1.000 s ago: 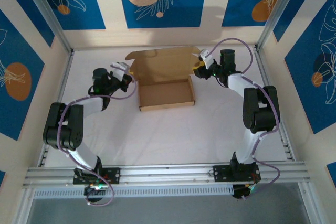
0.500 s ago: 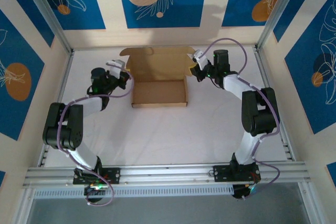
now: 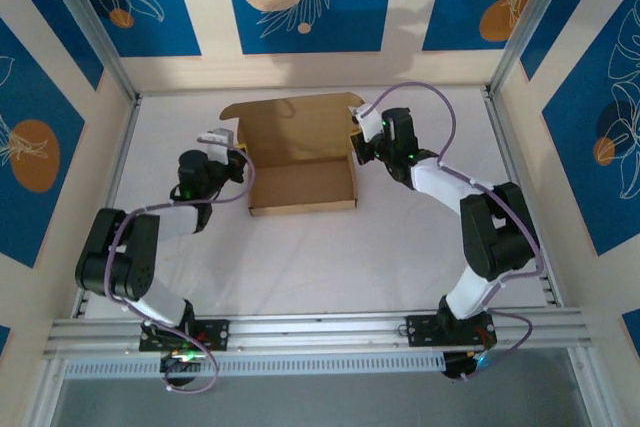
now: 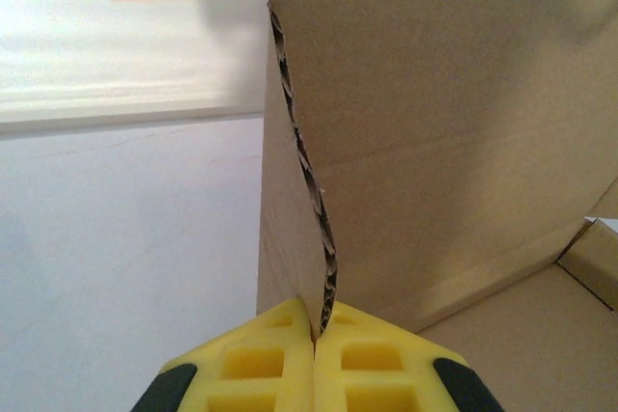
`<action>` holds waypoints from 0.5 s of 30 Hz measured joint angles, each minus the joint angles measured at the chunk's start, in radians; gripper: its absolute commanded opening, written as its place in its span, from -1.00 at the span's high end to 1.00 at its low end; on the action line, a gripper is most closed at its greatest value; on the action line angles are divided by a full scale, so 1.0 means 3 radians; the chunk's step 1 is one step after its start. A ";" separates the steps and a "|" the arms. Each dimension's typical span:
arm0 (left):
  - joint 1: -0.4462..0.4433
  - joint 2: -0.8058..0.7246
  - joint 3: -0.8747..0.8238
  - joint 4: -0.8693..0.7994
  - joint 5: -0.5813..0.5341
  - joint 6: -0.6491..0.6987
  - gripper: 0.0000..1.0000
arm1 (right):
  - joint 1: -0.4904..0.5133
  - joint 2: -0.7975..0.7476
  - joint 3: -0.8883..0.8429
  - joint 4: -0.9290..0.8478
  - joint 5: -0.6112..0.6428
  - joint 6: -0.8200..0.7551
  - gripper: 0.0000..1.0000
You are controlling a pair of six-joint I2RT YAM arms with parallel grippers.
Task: Fold the paper box
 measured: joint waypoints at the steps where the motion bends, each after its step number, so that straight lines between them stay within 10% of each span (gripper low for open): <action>1: -0.0020 -0.0036 -0.0031 0.0003 -0.0039 -0.0024 1.00 | 0.0047 -0.0038 -0.0032 0.0000 0.0092 0.0064 1.00; 15: -0.0201 -0.0458 -0.0413 0.0008 -0.0453 -0.0172 1.00 | 0.0549 -0.0483 -0.0694 0.0198 0.0731 0.0514 1.00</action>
